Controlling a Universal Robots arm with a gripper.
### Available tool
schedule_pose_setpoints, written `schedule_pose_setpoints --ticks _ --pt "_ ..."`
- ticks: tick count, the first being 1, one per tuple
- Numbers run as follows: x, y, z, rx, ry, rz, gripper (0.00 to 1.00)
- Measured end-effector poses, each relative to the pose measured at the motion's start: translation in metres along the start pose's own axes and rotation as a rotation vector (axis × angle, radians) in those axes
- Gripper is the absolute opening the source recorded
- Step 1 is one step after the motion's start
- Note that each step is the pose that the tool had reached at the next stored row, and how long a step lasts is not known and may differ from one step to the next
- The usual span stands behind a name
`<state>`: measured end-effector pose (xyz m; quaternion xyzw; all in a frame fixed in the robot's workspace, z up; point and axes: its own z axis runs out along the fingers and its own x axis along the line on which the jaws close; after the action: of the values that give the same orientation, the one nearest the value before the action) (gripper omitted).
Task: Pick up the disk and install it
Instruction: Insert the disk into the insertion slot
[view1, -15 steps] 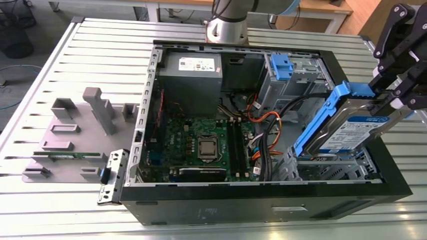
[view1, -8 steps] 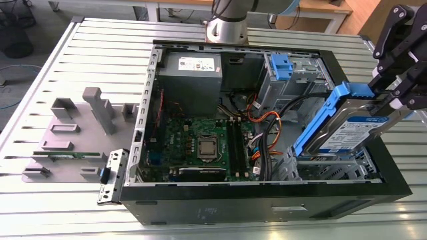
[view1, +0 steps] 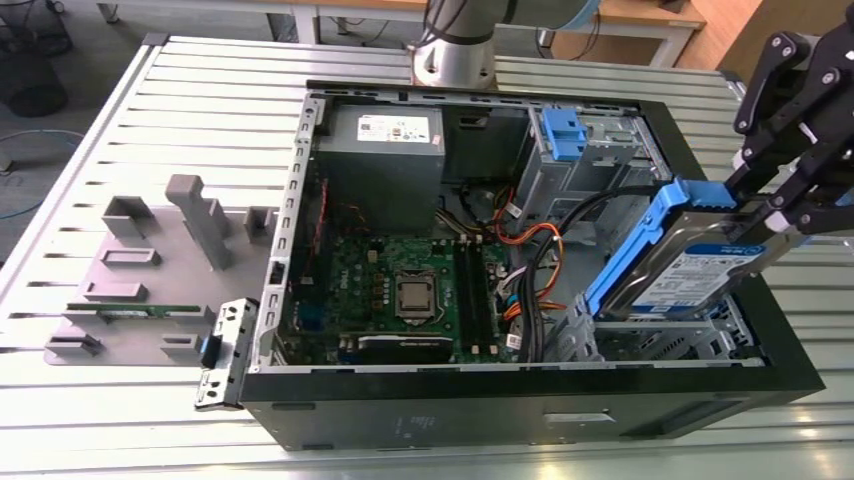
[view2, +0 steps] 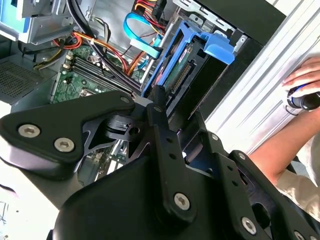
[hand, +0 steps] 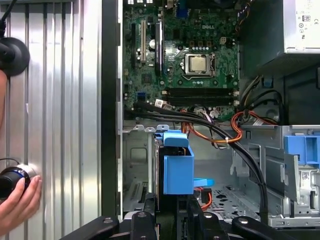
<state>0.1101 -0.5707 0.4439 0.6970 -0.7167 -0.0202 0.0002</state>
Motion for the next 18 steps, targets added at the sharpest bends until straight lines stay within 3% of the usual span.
schedule_pose_setpoints --ticks 18 --pt "0.0009 -0.0010 0.0327 0.0001 0.0000 0.000 0.35"
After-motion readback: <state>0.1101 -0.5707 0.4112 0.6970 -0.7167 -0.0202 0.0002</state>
